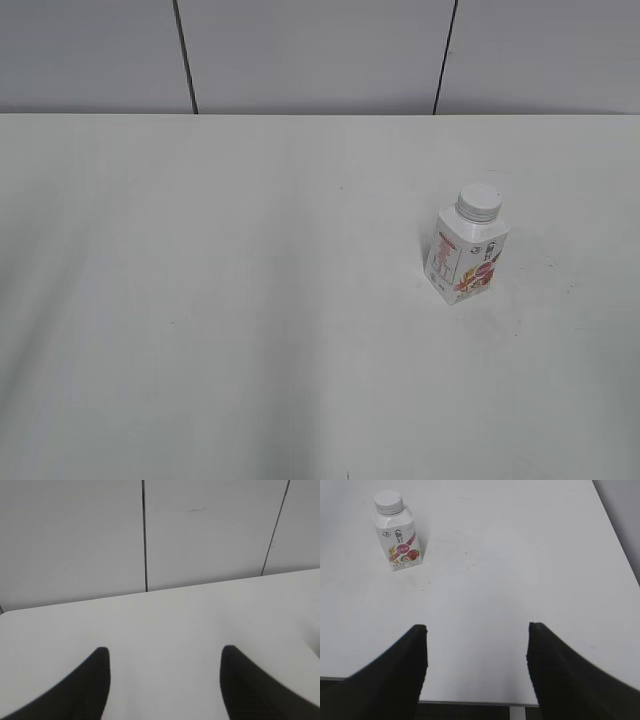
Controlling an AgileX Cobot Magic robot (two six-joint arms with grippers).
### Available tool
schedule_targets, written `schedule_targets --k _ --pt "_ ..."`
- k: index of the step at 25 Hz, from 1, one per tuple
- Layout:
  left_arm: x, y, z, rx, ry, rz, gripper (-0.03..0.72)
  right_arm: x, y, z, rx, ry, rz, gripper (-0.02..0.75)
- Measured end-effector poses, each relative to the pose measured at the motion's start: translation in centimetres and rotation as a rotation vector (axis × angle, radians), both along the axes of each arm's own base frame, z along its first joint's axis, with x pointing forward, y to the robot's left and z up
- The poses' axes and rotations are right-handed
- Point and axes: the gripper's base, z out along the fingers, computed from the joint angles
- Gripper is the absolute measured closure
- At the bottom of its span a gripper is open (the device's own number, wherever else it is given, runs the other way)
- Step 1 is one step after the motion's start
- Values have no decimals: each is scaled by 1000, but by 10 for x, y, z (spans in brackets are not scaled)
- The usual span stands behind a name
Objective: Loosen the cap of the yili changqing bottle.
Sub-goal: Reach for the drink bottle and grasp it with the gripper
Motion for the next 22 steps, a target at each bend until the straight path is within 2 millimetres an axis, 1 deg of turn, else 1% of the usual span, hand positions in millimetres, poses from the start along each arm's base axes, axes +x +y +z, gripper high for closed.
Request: schedule_targets --k 4,6,8,9,12,13,15,17,22 --pt "47 -10 -3 11 22 -55 256 0 0 0 0 0 0 239" --pt "70 -19 -5 27 1 -87 256 0 0 0 0 0 0 239" --pt "95 -29 -12 45 2 -120 256 0 0 0 0 0 0 239" --pt "109 -36 -19 52 11 -138 256 0 0 0 0 0 0 239" --pt "135 -53 -36 91 13 -189 256 0 0 0 0 0 0 239" --pt "141 -59 -42 102 -8 -208 256 0 0 0 0 0 0 239" --pt "155 -70 -59 109 -21 -243 256 0 0 0 0 0 0 239" --pt "166 -80 -76 67 -22 -279 256 0 0 0 0 0 0 239" --pt "191 -107 -123 14 12 -462 256 0 0 0 0 0 0 239"
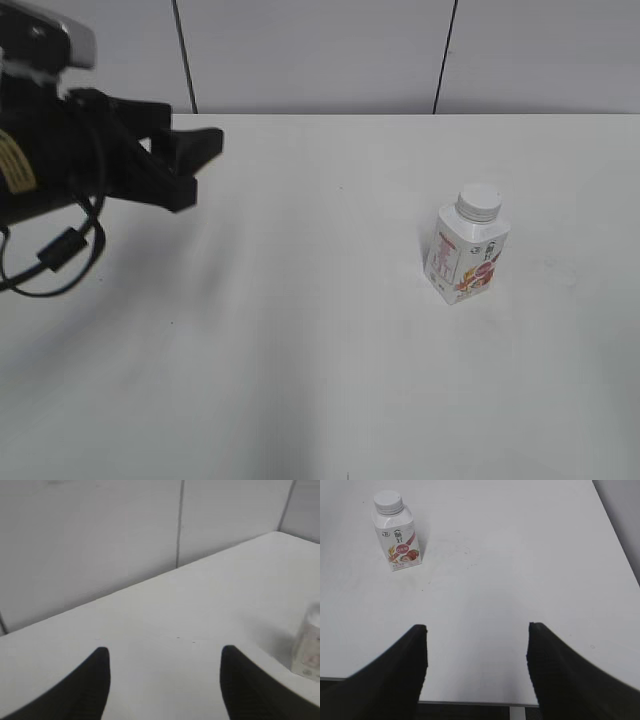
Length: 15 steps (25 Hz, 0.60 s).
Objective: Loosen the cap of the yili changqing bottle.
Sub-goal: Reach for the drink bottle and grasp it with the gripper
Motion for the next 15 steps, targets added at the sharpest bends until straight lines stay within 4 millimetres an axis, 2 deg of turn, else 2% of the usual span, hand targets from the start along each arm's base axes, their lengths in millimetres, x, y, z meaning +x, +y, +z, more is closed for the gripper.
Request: schedule_targets --k 4,7,12,15 --pt "9 -19 -46 27 44 -184 256 0 0 0 0 0 0 239" --pt "14 -31 -70 30 59 -307 256 0 0 0 0 0 0 239" --pt "28 -52 -80 82 -17 -540 256 0 0 0 0 0 0 239" --pt "38 -61 -81 86 -42 -615 244 0 0 0 0 0 0 239"
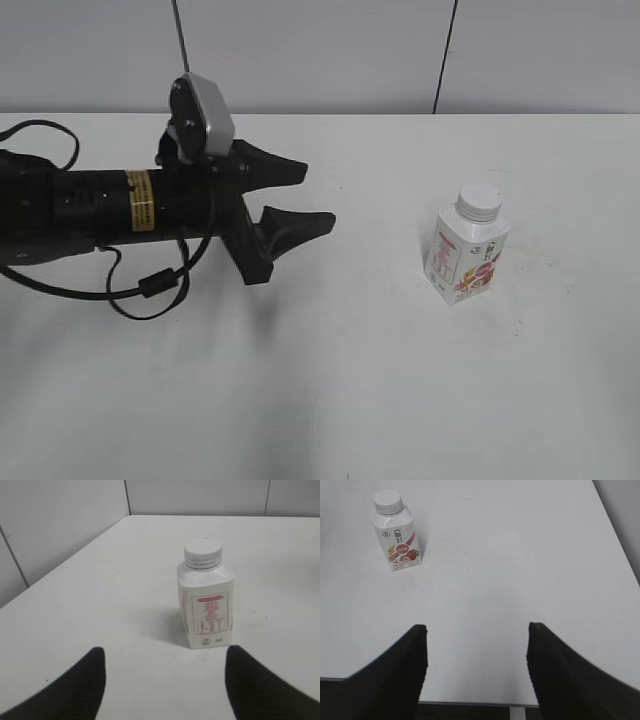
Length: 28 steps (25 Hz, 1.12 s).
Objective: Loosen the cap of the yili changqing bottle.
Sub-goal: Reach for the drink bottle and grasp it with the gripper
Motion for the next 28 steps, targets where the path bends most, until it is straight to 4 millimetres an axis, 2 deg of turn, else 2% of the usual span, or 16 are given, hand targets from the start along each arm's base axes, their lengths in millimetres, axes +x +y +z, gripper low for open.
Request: schedule_targets --k 5,7,16,28 --pt "16 -18 -7 -35 63 -61 91 0 0 0 0 0 0 240" --pt "20 -25 -11 -32 75 -85 64 0 0 0 0 0 0 240" --pt "38 -67 -31 -52 132 -244 61 0 0 0 0 0 0 240" --pt "54 -109 -61 -66 179 -296 71 0 0 0 0 0 0 240"
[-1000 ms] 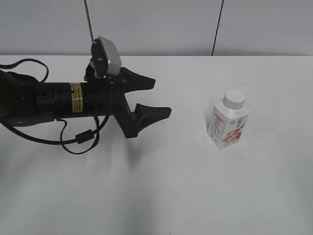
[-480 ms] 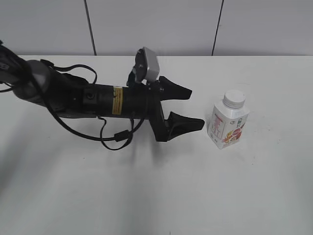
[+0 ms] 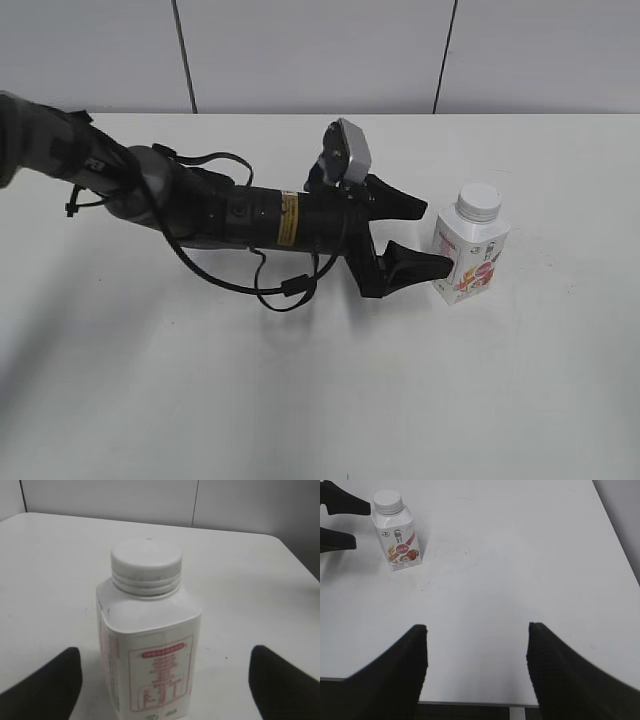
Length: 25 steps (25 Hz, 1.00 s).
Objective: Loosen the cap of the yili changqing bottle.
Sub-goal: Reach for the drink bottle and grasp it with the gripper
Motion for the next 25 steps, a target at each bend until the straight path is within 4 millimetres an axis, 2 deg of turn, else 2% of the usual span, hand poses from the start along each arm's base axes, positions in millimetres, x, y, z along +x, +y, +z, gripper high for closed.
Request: schedule_targets --k 7,25 --pt "7 -20 -13 23 9 45 71 0 0 0 0 0 0 240" --pt "6 -57 -31 -18 62 129 92 0 0 0 0 0 0 240"
